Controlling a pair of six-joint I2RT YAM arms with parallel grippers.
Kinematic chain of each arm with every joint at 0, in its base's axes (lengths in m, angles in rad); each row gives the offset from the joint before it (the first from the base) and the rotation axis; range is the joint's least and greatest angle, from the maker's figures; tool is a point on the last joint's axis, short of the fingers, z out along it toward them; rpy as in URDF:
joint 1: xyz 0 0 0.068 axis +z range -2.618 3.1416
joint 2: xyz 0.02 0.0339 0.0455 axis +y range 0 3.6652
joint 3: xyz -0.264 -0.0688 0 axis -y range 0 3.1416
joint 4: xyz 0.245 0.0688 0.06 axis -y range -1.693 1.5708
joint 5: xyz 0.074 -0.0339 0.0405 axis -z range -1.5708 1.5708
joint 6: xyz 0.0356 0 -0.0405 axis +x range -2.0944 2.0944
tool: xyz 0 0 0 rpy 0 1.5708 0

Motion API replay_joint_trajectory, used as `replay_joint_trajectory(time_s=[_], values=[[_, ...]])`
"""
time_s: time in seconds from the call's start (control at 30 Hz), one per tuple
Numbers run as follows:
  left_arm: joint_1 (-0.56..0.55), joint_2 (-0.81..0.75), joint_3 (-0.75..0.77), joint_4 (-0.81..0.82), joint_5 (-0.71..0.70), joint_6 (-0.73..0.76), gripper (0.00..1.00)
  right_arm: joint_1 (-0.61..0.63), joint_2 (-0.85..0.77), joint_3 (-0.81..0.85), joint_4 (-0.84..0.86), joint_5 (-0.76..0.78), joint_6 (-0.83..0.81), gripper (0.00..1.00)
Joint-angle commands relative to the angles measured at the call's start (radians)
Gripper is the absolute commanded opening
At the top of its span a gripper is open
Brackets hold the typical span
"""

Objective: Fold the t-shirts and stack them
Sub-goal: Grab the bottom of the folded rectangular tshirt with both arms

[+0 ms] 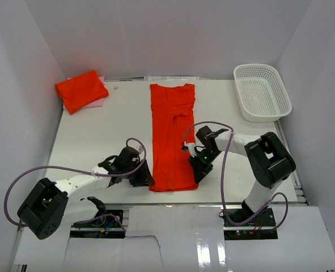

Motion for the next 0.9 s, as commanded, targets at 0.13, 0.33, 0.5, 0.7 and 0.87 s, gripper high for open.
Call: replay_joint_trajectory(time_s=[0.13,0.33,0.5,0.7,0.87], values=[[-0.008,-0.013,-0.049,0.165,0.105,-0.041,0.47,-0.002,0.022,0.015,-0.015,0.013,-0.028,0.08],[-0.017,0.024,-0.066,0.222,0.146,-0.054,0.47,-0.002,0.024,0.017,-0.016,0.014,-0.03,0.08],[-0.025,0.041,-0.074,0.217,0.16,-0.061,0.46,-0.002,0.025,0.017,-0.016,0.016,-0.03,0.08],[-0.036,0.047,-0.085,0.188,0.151,-0.071,0.42,-0.002,0.03,0.018,-0.018,0.014,-0.03,0.08],[-0.039,0.044,-0.077,0.127,0.133,-0.062,0.4,-0.002,0.035,0.021,-0.02,0.013,-0.033,0.08]])
